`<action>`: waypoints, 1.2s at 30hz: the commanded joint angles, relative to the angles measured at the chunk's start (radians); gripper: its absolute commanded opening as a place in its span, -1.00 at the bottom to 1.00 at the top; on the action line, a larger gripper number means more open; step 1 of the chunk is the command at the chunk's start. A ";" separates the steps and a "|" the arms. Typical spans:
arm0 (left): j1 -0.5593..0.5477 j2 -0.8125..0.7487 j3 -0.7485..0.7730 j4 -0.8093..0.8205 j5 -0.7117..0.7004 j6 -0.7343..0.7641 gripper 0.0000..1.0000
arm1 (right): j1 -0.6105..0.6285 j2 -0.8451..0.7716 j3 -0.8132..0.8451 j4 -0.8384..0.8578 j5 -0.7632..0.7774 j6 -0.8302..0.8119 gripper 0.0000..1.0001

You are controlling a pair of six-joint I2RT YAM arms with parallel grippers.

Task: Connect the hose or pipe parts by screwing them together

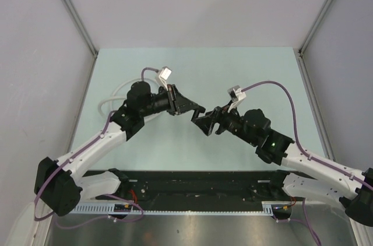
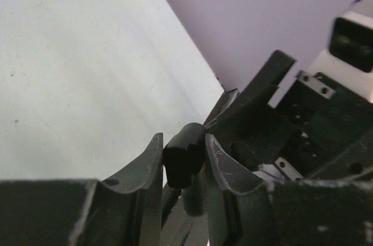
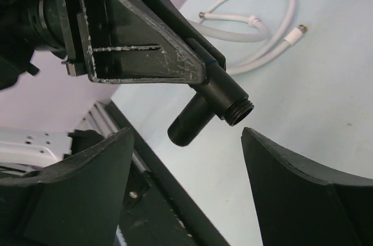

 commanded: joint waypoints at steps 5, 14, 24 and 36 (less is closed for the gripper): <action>-0.004 -0.122 -0.092 0.298 -0.036 -0.161 -0.99 | 0.003 0.078 -0.003 0.233 -0.021 0.202 0.44; -0.006 -0.148 -0.138 0.352 -0.042 -0.175 -0.99 | 0.002 0.181 -0.001 0.371 -0.072 0.212 -0.33; 0.141 -0.138 -0.107 0.254 0.234 -0.084 0.46 | -0.236 0.109 0.021 0.174 -0.610 -0.102 -1.00; 0.140 -0.113 0.005 -0.005 0.444 0.123 0.49 | -0.370 0.189 0.210 -0.215 -0.944 -0.384 -1.00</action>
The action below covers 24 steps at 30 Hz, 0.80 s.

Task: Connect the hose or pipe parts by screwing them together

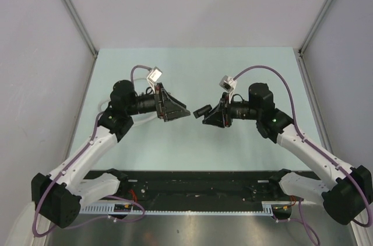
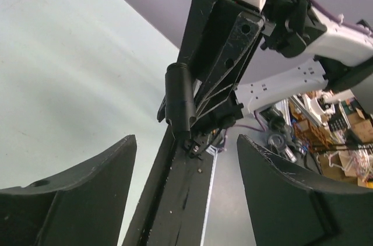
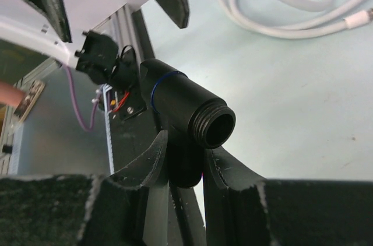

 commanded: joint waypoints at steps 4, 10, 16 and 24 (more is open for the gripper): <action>-0.007 0.042 0.035 -0.060 0.091 0.079 0.47 | 0.027 0.026 0.086 -0.068 -0.181 -0.111 -1.00; -0.053 0.088 0.057 -0.062 0.125 0.099 0.43 | 0.052 0.069 0.126 -0.126 -0.170 -0.139 -1.00; -0.075 0.123 0.040 -0.063 0.117 0.097 0.40 | 0.064 0.092 0.136 -0.123 -0.139 -0.136 -1.00; -0.093 0.161 0.034 -0.069 0.132 0.119 0.24 | 0.110 0.129 0.144 -0.123 -0.127 -0.133 -1.00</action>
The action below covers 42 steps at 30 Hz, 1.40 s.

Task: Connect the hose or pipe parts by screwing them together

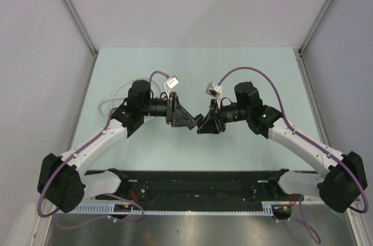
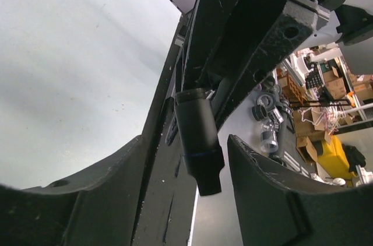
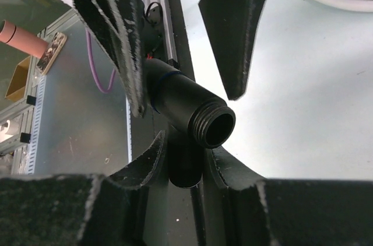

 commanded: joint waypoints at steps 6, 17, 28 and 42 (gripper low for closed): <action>-0.027 0.051 0.023 -0.032 0.041 0.063 0.12 | 0.046 0.014 0.053 0.001 0.025 -0.019 -1.00; -0.056 0.086 0.060 -0.121 0.022 0.125 -0.07 | 0.058 0.020 0.058 0.009 0.023 -0.008 -1.00; 0.003 0.062 0.077 -0.167 -0.068 0.146 -0.99 | 0.044 0.009 0.058 0.073 0.141 0.108 0.06; 0.324 -0.441 -0.096 -0.245 -0.836 0.177 -0.99 | 0.004 0.322 0.063 0.323 0.956 0.758 0.51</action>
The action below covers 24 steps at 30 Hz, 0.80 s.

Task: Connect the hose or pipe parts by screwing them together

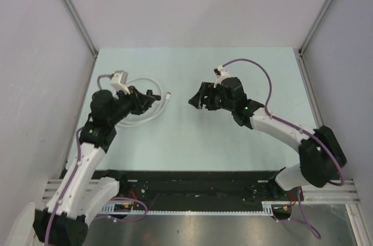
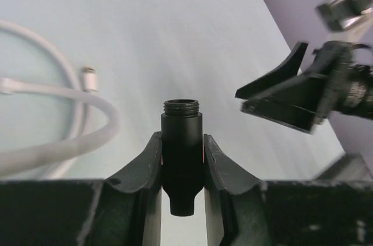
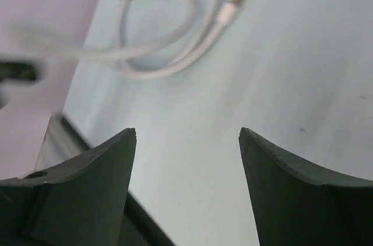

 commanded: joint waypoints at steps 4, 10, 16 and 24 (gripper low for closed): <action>0.000 -0.378 -0.114 -0.009 -0.498 0.073 -0.99 | 0.054 0.306 0.139 0.055 0.538 0.438 0.48; -0.002 -0.428 -0.112 -0.028 -0.546 0.083 -0.99 | 0.114 0.555 0.317 0.113 0.615 0.516 0.35; -0.005 -0.443 -0.109 -0.056 -0.558 0.070 -1.00 | 0.184 0.703 0.455 0.032 0.710 0.568 0.32; -0.009 -0.454 -0.102 -0.070 -0.581 0.075 -1.00 | 0.233 0.837 0.581 0.004 0.704 0.627 0.14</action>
